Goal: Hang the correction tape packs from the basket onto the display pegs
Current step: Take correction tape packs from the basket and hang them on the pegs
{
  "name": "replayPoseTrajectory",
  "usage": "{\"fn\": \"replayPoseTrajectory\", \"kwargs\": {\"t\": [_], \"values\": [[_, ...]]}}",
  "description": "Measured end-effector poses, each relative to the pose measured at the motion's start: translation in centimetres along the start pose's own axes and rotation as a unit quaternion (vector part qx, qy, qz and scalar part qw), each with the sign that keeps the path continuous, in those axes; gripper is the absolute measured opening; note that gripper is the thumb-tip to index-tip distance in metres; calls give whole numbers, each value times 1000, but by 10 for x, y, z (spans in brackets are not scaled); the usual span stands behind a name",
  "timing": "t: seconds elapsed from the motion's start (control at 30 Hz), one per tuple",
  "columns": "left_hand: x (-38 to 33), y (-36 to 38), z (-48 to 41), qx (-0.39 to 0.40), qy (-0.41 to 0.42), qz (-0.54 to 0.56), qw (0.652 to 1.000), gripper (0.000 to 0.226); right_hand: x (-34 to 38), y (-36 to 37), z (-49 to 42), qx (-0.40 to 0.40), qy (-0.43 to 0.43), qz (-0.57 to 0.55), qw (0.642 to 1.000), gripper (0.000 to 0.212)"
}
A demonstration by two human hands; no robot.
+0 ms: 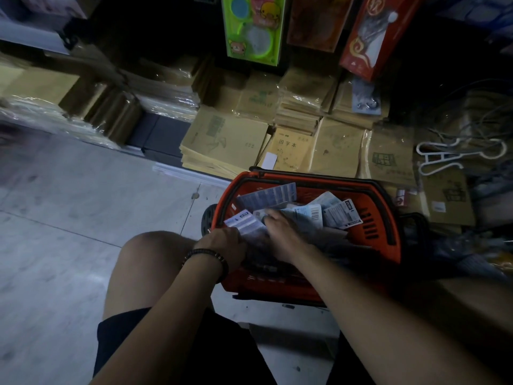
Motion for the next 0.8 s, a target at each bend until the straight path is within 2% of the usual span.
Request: {"fn": "replayPoseTrajectory", "kwargs": {"t": [0.17, 0.27, 0.37, 0.43, 0.57, 0.7, 0.8], "values": [[5, 0, -2, 1, -12, 19, 1000, 35, -7, 15, -21, 61, 102, -58, 991, 40], [7, -3, -4, 2, -18, 38, 999, 33, -13, 11, -17, 55, 127, -77, 987, 31], [5, -6, -5, 1, -13, 63, 998, 29, -22, -16, -7, -3, 163, -190, 968, 22], [3, -9, -4, -8, -16, 86, 996, 31, -29, -53, 1, -66, 167, -263, 948, 25], [-9, -10, -6, -49, -17, 139, 989, 69, -37, -128, 20, -146, 151, -342, 916, 9], [-51, -25, 3, -112, 97, 178, 973, 99, -37, -183, 43, -212, 145, -402, 879, 27], [-77, -33, 16, -131, 141, 240, 952, 123, -34, -207, 61, -232, 160, -466, 838, 23]]}}
Point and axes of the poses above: each hand's wrist, its own z-axis away from the middle knuckle, its own y-axis out of the palm, x = y × z, the point moved 8 cm from there along -z, towards the middle knuckle, and after that the axes turned 11 degrees about -x, right-handed, at the moved point
